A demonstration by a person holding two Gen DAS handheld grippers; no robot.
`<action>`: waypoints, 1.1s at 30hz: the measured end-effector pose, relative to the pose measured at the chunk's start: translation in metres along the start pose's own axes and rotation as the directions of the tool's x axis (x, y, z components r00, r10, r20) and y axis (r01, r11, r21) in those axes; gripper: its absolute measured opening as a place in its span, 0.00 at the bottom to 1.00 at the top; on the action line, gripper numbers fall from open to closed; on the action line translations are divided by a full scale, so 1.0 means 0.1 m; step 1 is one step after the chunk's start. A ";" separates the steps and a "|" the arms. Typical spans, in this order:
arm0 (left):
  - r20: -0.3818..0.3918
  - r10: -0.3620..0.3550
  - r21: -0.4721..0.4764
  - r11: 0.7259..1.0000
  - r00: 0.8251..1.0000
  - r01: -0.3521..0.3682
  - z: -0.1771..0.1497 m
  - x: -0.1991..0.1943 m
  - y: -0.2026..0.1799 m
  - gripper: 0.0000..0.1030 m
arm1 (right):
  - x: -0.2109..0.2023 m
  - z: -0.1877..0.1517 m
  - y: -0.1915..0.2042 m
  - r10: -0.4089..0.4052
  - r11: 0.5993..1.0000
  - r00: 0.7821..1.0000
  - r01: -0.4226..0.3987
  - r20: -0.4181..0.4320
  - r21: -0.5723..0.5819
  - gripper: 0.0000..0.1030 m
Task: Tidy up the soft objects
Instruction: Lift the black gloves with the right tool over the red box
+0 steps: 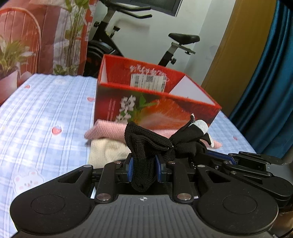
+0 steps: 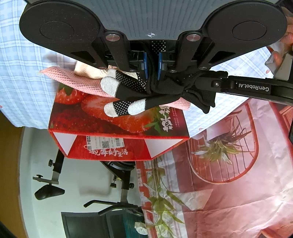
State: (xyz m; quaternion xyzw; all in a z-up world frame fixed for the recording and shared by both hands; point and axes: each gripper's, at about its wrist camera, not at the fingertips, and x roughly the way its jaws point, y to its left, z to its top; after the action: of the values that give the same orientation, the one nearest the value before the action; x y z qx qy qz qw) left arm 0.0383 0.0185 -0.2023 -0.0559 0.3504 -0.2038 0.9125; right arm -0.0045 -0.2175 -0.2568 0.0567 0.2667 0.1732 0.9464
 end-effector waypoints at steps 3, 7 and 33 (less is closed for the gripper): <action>0.036 -0.013 0.017 1.000 0.999 0.012 0.18 -0.05 -0.01 0.25 | -0.03 0.11 -0.01 -0.005 1.000 1.000 0.005 0.030 -0.008 0.10; 0.078 -0.034 0.043 0.999 0.996 0.030 0.49 -0.08 -0.07 0.25 | -0.07 0.37 -0.05 -0.010 1.000 0.996 0.011 0.086 -0.009 0.10; -0.001 0.016 0.001 1.000 1.000 -0.016 1.72 1.19 0.24 0.25 | 1.51 1.64 -0.65 -0.075 0.994 0.997 0.072 -0.035 -0.080 0.10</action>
State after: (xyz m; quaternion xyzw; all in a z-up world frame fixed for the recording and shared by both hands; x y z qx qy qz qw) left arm 0.2403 -0.0153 -0.1523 -0.0526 0.3510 -0.1969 0.9139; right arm 0.2212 -0.2268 -0.2028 0.0065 0.2794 0.1496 0.9484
